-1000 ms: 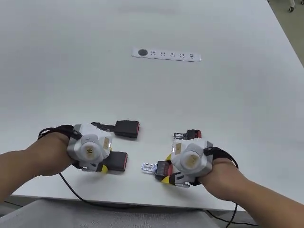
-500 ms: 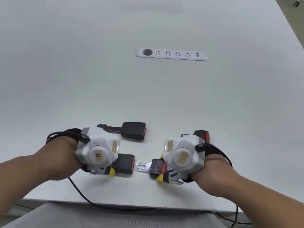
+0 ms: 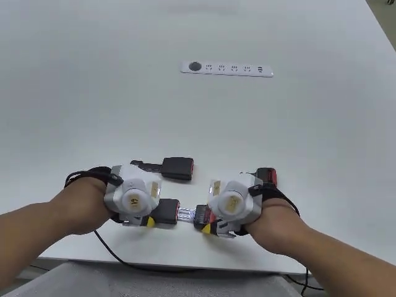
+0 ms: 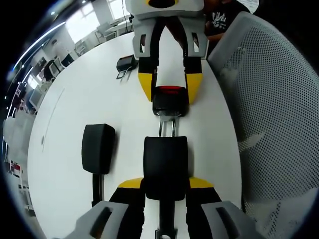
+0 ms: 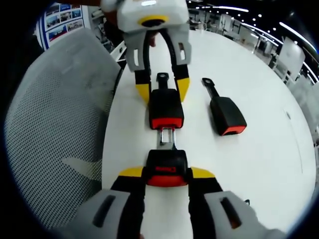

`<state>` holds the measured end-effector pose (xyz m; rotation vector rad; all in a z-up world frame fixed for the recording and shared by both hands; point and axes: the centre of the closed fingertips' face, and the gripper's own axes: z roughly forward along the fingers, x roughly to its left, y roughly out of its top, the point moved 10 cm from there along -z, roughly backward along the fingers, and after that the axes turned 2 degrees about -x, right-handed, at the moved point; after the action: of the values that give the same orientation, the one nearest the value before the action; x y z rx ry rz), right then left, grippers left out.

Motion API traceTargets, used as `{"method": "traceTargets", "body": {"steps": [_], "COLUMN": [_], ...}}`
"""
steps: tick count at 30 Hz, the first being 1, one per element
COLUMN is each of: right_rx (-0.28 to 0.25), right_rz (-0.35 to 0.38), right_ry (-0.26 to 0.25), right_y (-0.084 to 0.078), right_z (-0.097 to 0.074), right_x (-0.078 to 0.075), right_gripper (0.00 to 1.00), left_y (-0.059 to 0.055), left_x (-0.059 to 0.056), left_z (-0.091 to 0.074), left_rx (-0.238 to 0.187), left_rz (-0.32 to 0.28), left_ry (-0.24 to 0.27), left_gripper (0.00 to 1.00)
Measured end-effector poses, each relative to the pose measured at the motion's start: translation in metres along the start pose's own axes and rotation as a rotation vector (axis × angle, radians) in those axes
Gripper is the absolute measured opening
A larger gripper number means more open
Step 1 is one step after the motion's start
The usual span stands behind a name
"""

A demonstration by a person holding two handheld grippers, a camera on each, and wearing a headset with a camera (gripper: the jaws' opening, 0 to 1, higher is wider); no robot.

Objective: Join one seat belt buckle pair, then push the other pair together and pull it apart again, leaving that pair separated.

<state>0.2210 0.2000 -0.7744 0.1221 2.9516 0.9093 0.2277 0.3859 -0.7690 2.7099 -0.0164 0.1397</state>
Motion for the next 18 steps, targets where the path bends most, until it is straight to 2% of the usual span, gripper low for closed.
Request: {"method": "traceTargets", "body": {"steps": [7, 13, 14, 18], "right_rx": [-0.021, -0.044, -0.035, -0.070], "right_rz": [-0.011, -0.021, -0.024, -0.018], "right_ry": [0.002, 0.006, 0.005, 0.029], "right_y": [0.0038, 0.0085, 0.0079, 0.0056], "right_z": [0.0036, 0.0057, 0.0071, 0.0074], "right_x": [0.0011, 0.0019, 0.0017, -0.0035], "right_gripper": [0.32, 0.32, 0.32, 0.32], "left_y": [0.0017, 0.0007, 0.0006, 0.0009], "left_x": [-0.0009, -0.0009, -0.0009, -0.0005], "left_z": [0.0001, -0.0001, -0.0002, -0.0006], "left_rx": [0.011, -0.002, -0.001, 0.002], "left_rz": [0.001, 0.006, 0.005, 0.011], "left_ry": [0.003, -0.001, 0.000, -0.006], "left_gripper": [0.32, 0.32, 0.32, 0.32]}}
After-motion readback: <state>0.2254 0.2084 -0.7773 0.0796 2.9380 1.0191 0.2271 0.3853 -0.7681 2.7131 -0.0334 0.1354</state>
